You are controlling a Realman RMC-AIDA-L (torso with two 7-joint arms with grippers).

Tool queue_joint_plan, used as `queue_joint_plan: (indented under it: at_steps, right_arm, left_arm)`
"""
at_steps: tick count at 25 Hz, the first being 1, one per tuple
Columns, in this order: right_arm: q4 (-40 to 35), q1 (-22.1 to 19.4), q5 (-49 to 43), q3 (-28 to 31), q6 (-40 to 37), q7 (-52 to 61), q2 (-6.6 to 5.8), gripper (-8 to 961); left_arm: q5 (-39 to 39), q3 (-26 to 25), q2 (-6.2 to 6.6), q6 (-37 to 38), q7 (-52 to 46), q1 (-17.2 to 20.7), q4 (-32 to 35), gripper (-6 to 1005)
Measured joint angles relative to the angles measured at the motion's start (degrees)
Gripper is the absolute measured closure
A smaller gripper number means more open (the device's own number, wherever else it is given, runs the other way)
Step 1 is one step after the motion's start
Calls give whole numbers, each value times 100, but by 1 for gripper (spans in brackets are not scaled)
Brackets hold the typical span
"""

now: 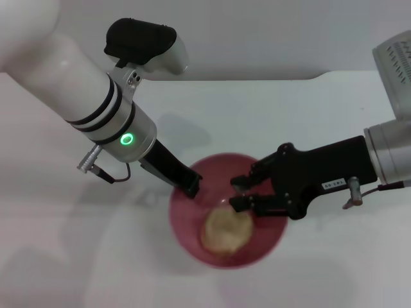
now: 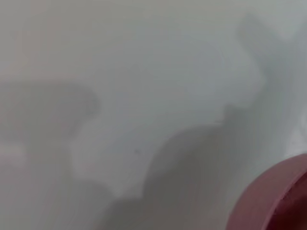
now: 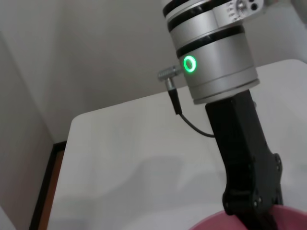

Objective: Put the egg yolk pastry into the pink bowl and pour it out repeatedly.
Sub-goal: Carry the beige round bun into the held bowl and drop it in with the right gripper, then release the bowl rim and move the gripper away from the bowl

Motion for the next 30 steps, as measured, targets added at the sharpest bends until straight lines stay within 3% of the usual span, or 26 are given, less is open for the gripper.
queue_joint_plan:
  at_steps: [6,9,14,20,30]
  right_arm:
    - [-130,-81,78,429,-1,83,7,666]
    - [-69,-153,311,942,88,66,9,588]
    - [450,-378,1223,1797,366,-453,-15,349]
    - [727,-576,1365,2144,426,-728,-12,352]
    - [1196,-511,1404,2330,503,-972,-6,352]
  left_arm:
    - [-9,15,11,2,0,30,-20,985]
    - [-79,156,2,-83,0,37,-31,978]
    - [-345,699,-2,-399,0,79,-113,967]
    - [-589,1108,-5,-857,11,121,-179,953]
    - [-660,1108,-6,-1121,-68,131,-590,930]
